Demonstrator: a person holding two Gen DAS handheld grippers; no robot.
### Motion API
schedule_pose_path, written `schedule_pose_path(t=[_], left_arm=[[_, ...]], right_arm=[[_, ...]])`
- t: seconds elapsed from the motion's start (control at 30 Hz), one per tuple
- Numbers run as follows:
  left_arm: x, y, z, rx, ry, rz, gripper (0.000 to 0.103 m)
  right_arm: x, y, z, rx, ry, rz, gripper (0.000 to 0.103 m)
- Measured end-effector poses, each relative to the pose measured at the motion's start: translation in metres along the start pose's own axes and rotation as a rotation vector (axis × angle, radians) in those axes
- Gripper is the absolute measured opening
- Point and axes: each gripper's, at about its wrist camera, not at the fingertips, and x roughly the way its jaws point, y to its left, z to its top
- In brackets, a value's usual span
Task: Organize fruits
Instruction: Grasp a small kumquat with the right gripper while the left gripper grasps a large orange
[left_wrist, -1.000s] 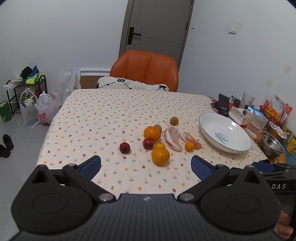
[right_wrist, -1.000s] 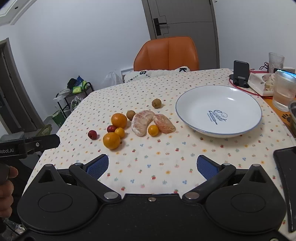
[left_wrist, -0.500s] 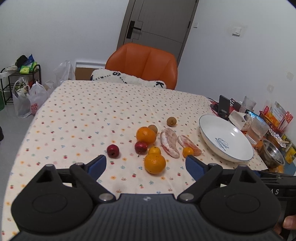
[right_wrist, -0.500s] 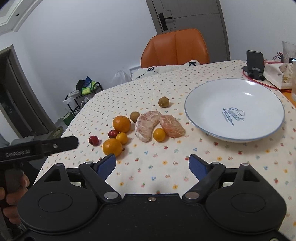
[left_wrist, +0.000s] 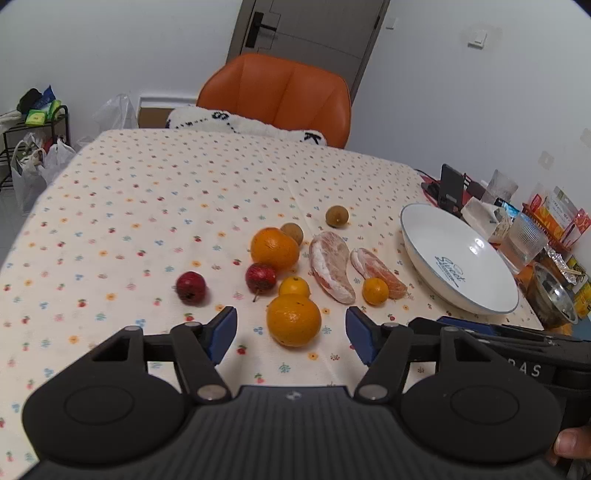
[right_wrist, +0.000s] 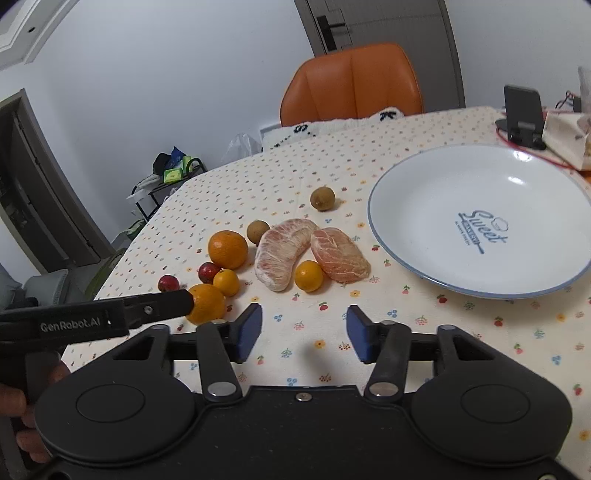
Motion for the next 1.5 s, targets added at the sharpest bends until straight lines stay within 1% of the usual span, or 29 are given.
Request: schedule_pose_path(t=[0.1, 0.23, 0.3, 0.57, 0.67, 0.77, 0.87, 0.93, 1.13, 1.5], left_arm=[[0.011, -0.002, 0.001, -0.002, 0.016, 0.0, 0.056], [0.025, -0.001, 0.001, -0.012, 0.046, 0.006, 0.047], [0.031, -0.001, 0.001, -0.015, 0.062, 0.007, 0.037], [0.033, 0.002, 0.005, -0.016, 0.063, 0.001, 0.036], [0.032, 0.003, 0.007, -0.016, 0.057, -0.002, 0.036], [0.03, 0.004, 0.009, -0.017, 0.046, -0.002, 0.036], [0.029, 0.005, 0.009, -0.02, 0.043, 0.0, 0.036], [0.028, 0.005, 0.009, -0.021, 0.044, 0.005, 0.036], [0.019, 0.0, 0.01, -0.012, 0.019, -0.003, 0.036], [0.007, -0.02, 0.014, 0.015, -0.009, -0.015, 0.036]], right_arm=[[0.009, -0.005, 0.002, 0.009, 0.014, 0.006, 0.044], [0.018, -0.008, 0.003, 0.009, 0.025, 0.012, 0.044], [0.022, -0.008, 0.004, 0.007, 0.029, 0.011, 0.044], [0.036, -0.007, 0.011, -0.013, 0.013, 0.021, 0.043], [0.041, -0.005, 0.014, -0.022, 0.015, 0.021, 0.04], [0.044, -0.004, 0.015, -0.032, 0.009, 0.011, 0.033], [0.045, -0.005, 0.015, -0.032, 0.008, 0.008, 0.02], [0.044, -0.007, 0.015, -0.016, 0.016, 0.027, 0.019], [0.031, -0.007, 0.013, -0.009, -0.003, 0.037, 0.019], [0.0, -0.015, 0.014, 0.009, -0.063, 0.034, 0.019]])
